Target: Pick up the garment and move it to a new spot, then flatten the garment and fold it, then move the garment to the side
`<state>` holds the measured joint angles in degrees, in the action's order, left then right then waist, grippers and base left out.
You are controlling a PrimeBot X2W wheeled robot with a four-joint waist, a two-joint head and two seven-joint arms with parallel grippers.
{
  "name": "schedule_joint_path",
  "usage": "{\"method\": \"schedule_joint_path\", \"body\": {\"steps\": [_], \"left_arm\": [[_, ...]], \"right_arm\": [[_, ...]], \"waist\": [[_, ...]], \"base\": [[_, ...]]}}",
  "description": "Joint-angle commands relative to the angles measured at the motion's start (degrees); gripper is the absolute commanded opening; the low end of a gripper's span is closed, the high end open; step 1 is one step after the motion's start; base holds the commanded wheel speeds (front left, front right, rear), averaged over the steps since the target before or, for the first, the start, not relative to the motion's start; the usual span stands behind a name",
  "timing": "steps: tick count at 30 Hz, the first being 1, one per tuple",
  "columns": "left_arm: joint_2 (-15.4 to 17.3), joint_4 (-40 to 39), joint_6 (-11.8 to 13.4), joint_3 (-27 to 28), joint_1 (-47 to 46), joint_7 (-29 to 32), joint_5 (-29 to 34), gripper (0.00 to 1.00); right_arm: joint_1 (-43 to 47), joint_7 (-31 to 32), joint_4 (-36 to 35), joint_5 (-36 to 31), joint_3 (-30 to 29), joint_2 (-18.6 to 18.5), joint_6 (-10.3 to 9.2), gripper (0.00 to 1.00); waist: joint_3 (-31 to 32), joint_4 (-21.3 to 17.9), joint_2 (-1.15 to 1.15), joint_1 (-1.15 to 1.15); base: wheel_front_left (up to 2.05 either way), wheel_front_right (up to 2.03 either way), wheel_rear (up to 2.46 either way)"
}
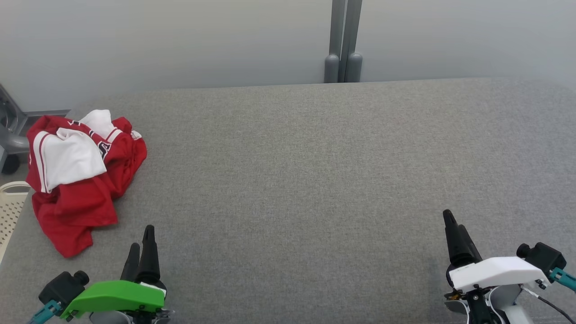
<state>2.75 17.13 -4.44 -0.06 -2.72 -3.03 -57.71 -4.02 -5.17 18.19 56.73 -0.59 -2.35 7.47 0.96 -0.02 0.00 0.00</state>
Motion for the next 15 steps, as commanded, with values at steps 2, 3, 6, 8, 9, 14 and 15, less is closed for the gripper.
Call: {"method": "schedule_joint_path", "body": {"steps": [2,3,6,8,9,14,15], "left_arm": [[0.84,-0.28,0.4,-0.35,-1.54,-0.78,3.39,1.0],[0.88,-0.2,0.53,-0.51,-1.61,-0.96,4.47,1.0],[1.09,0.06,1.02,-1.0,-1.76,-1.57,7.7,1.0],[1.3,0.3,1.24,-1.38,-1.87,-1.94,9.7,1.0],[1.39,0.36,1.46,-1.58,-1.94,-2.16,10.87,1.0],[1.73,1.73,2.12,-2.83,-2.09,-3.08,15.57,1.0],[1.83,1.81,2.19,-3.01,-2.27,-3.27,16.45,1.0]], "right_arm": [[-1.84,-0.73,0.35,-4.07,0.08,-0.32,0.02,1.0],[-2.05,-0.89,0.61,-5.36,0.07,-0.33,0.02,1.0],[-2.5,-1.16,1.33,-9.0,0.22,-0.35,0.02,1.0],[-2.85,-1.06,1.76,-11.54,0.35,-0.36,0.02,1.0],[-3.02,-0.97,1.96,-12.58,0.47,-0.37,0.02,1.0],[-3.61,-0.57,2.53,-18.84,1.39,-0.4,0.02,1.0],[-3.7,-0.44,2.61,-20.43,1.54,-0.39,0.02,1.0]], "waist": [[0.05,0.01,0.0,0.0],[0.06,0.01,0.0,0.0],[0.13,0.06,0.0,0.0],[0.17,0.09,0.0,0.0],[0.19,0.12,0.0,0.0],[0.3,0.19,0.0,0.0],[0.31,0.2,0.0,0.0]], "base": [[0.0,0.0,0.0],[0.0,0.0,0.0],[0.0,0.0,0.0],[0.0,0.0,0.0],[0.0,0.0,0.0],[0.0,0.0,0.0],[0.0,0.0,0.0]]}}
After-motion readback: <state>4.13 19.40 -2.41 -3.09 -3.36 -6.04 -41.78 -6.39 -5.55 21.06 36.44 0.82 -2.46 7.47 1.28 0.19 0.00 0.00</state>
